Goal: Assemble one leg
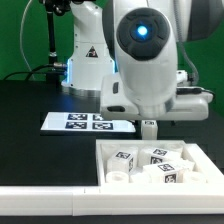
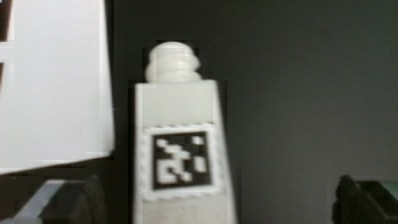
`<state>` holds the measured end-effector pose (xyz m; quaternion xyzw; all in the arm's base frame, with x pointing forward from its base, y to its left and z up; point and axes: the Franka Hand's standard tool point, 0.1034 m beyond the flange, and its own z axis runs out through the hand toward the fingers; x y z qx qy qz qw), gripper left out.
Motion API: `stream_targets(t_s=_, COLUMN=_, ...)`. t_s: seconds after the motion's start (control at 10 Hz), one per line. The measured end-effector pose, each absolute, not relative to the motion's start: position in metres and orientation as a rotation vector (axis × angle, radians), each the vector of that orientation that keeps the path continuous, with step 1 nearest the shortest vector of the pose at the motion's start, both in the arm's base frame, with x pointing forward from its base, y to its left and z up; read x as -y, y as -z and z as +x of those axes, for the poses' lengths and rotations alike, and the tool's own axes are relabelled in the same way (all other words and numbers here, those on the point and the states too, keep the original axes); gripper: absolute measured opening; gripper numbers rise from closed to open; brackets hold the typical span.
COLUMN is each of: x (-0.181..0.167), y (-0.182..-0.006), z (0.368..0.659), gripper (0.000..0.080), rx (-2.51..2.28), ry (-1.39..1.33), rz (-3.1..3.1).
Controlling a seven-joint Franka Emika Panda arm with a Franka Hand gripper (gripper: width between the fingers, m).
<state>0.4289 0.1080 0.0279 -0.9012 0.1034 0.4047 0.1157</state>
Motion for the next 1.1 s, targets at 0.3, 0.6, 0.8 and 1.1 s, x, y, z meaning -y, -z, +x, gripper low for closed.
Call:
stream_targets(t_s=0.3, x=-0.108, y=-0.023, z=0.425, gripper=0.0649, rx=-0.271, ry=-1.353, rz=-2.544)
stream_targets(t_s=0.6, x=-0.107, y=-0.022, z=0.424, gripper=0.0649, rx=-0.268, ry=-1.379, rz=-2.538)
stream_targets(t_s=0.8, x=-0.108, y=-0.016, z=0.427, gripper=0.0649, rx=-0.264, ry=-1.353, rz=-2.546)
stream_targets(t_s=1.1, x=-0.109, y=-0.016, z=0.428, gripper=0.0520, rx=-0.265, ry=-1.351, rz=-2.545)
